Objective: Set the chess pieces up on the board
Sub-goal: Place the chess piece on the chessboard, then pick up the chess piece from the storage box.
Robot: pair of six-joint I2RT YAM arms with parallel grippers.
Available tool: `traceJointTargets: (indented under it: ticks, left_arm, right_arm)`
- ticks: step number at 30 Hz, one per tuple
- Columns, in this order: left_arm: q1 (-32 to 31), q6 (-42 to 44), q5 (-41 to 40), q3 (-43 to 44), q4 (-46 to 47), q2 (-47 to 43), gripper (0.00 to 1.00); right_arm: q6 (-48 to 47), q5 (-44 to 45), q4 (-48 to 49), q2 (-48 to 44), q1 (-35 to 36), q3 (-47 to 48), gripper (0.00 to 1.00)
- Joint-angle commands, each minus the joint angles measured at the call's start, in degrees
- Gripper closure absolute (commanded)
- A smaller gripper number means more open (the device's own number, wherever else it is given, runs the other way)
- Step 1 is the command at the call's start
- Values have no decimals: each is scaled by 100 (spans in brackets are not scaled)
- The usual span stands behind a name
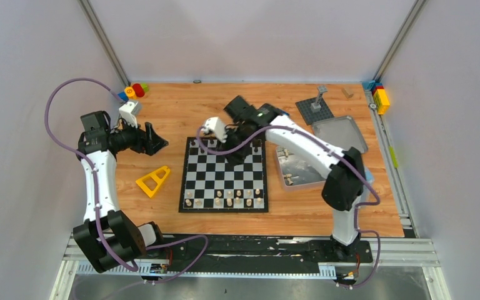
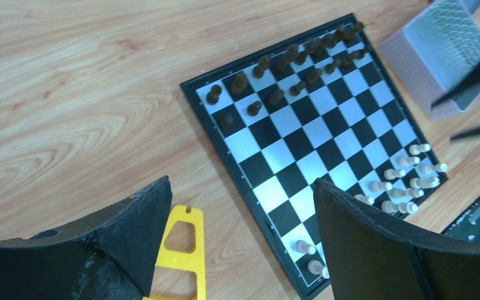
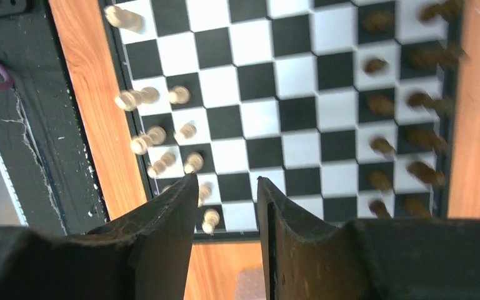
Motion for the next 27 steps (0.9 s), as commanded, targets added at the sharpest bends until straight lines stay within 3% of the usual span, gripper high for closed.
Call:
traceJointTargets:
  ticks: [1, 7, 13, 27]
  left_arm:
    - [54, 38, 823, 303, -5, 7, 10]
    - [-84, 248, 1021, 458, -141, -121, 11]
    - [-248, 21, 994, 328, 90, -222, 11]
    - [-325, -311, 986, 196, 403, -219, 11]
  right_arm:
    - [435, -730, 390, -1001, -989, -765, 59]
    - [852, -704, 1000, -1939, -2272, -2295, 59]
    - [1188, -455, 1604, -2109, -3268, -3292, 60]
    - [1980, 229, 3538, -1715, -3663, -4483, 62]
